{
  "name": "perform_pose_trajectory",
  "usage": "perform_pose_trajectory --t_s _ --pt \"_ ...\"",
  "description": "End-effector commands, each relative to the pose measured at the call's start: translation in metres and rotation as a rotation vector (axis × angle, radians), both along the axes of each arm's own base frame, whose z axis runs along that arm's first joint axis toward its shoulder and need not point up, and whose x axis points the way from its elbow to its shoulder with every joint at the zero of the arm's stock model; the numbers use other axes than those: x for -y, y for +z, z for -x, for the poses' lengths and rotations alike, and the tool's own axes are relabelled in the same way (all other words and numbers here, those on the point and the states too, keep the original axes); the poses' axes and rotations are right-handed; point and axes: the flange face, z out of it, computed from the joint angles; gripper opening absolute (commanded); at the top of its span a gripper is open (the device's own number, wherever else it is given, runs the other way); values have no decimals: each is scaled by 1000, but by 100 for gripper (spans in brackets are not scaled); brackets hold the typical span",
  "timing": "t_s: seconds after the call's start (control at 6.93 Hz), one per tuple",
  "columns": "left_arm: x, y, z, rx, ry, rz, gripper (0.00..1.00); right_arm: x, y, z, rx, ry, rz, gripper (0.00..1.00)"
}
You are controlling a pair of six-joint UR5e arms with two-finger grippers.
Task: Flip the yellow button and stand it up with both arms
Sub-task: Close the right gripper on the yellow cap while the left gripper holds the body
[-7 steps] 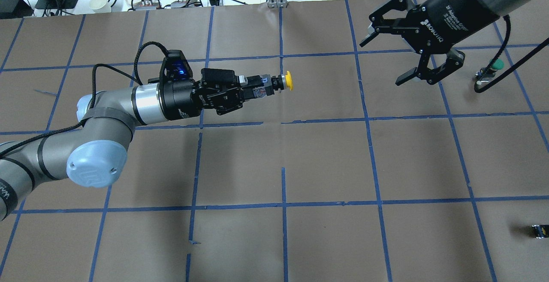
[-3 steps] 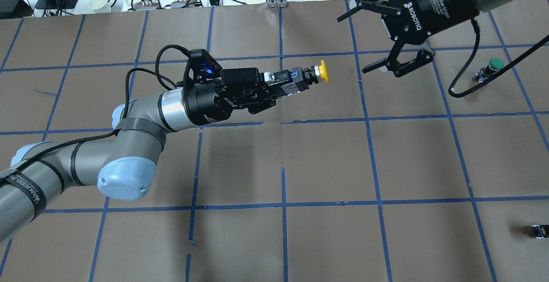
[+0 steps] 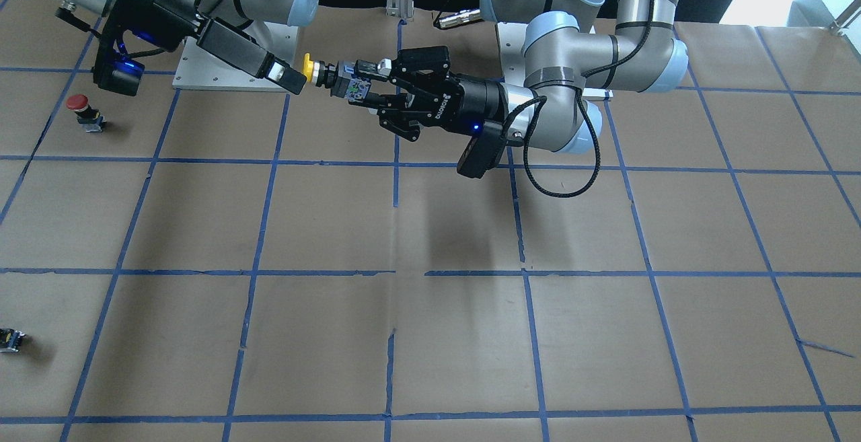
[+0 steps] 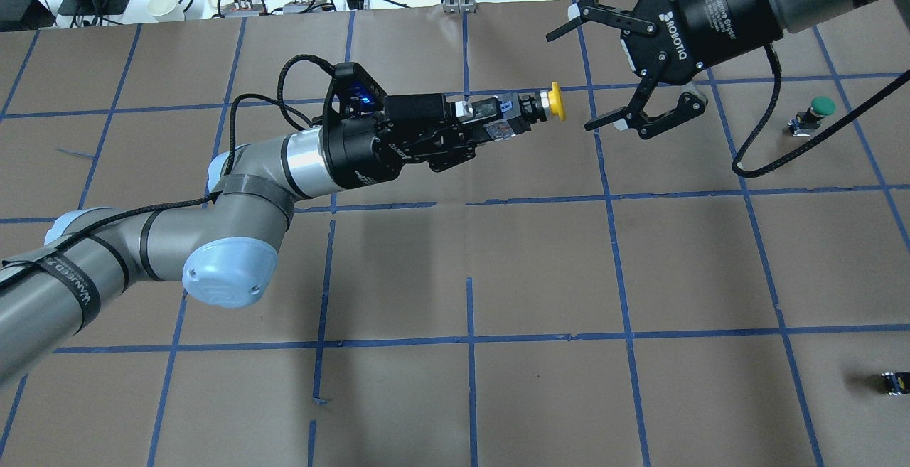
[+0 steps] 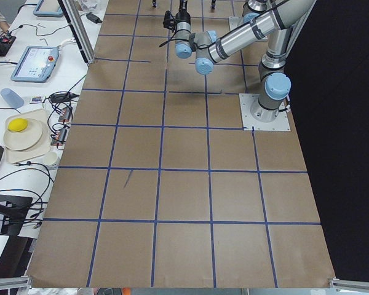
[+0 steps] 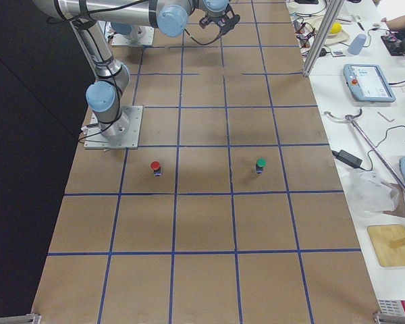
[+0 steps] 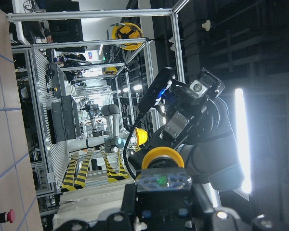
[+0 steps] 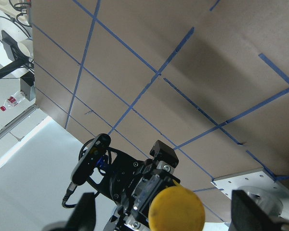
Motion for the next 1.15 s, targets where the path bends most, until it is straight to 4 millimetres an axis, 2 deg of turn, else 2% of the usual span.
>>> perform_pose_trajectory --t_s 0.0,0.14,0.29,0.58,0.72,0.87,1.01 --pt "10 -1 7 -16 -9 1 21 -5 0 -5 7 2 -31 98" --pt "12 0 7 -24 -9 1 21 -5 -1 -5 6 2 -39 87" --pt "13 1 7 -24 -8 5 21 -5 -3 -4 4 2 -51 72" --pt "10 6 9 -25 -12 13 21 -5 -2 -4 5 0 -48 30" --pt "10 6 9 -25 -12 13 21 -5 -1 -4 7 -2 -47 19" --pt "10 6 9 -25 -12 13 24 -5 -1 -4 8 -2 -47 17" --pt "10 6 9 -24 -16 3 99 -5 0 -3 9 -3 -45 16"
